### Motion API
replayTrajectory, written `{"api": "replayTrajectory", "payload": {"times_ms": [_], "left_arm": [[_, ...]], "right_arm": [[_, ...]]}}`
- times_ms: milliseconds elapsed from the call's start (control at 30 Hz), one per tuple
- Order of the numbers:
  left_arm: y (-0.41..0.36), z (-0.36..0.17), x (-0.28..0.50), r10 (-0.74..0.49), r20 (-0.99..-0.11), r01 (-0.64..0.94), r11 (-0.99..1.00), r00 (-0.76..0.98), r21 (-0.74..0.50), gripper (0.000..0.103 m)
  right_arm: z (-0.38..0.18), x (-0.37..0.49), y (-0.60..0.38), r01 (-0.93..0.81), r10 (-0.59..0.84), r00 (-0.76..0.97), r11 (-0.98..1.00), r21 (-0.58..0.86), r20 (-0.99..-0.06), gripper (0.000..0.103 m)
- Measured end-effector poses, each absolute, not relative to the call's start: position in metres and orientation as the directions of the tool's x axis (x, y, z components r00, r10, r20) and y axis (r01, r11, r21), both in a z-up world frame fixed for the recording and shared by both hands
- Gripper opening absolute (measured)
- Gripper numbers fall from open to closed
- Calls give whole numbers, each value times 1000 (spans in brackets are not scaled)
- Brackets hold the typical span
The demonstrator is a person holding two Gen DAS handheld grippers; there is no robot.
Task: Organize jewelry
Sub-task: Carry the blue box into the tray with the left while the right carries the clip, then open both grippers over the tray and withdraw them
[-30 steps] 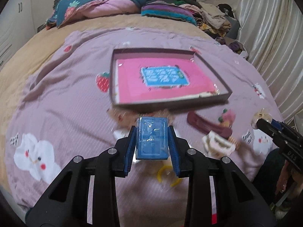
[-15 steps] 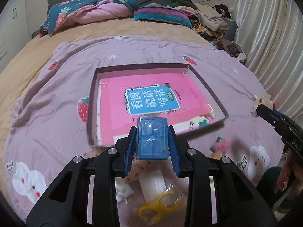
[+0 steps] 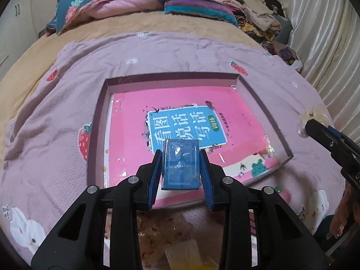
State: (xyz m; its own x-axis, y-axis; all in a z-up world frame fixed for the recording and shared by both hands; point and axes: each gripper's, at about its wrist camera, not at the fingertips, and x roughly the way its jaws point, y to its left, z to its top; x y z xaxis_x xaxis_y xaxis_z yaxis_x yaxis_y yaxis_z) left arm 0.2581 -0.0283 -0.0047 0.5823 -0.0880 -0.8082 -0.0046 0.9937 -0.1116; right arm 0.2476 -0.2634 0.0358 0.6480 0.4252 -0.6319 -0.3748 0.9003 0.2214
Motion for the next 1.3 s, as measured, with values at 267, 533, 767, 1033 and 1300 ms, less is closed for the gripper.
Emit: {"api": "replayTrajectory", "payload": {"times_ms": [267, 533, 767, 1033, 1300], "left_arm": [[-22, -25, 271, -73, -831, -32, 993, 552, -109, 25], [-20, -34, 275, -63, -839, -55, 992, 541, -110, 35], [-20, -26, 267, -52, -827, -84, 989, 560, -119, 52], [-22, -5, 249, -32, -802, -102, 988, 597, -115, 72], [-25, 17, 229, -12, -775, -129, 984, 631, -121, 93]], "right_arm": [[4, 268, -254, -358, 405, 625, 908, 216, -668, 38], [-17, 282, -257, -352, 400, 596, 910, 221, -696, 38], [-25, 284, -259, -349, 411, 565, 905, 245, -715, 39], [-10, 275, -266, -357, 412, 607, 905, 230, -679, 64], [11, 257, -279, -363, 421, 660, 904, 226, -623, 88]]}}
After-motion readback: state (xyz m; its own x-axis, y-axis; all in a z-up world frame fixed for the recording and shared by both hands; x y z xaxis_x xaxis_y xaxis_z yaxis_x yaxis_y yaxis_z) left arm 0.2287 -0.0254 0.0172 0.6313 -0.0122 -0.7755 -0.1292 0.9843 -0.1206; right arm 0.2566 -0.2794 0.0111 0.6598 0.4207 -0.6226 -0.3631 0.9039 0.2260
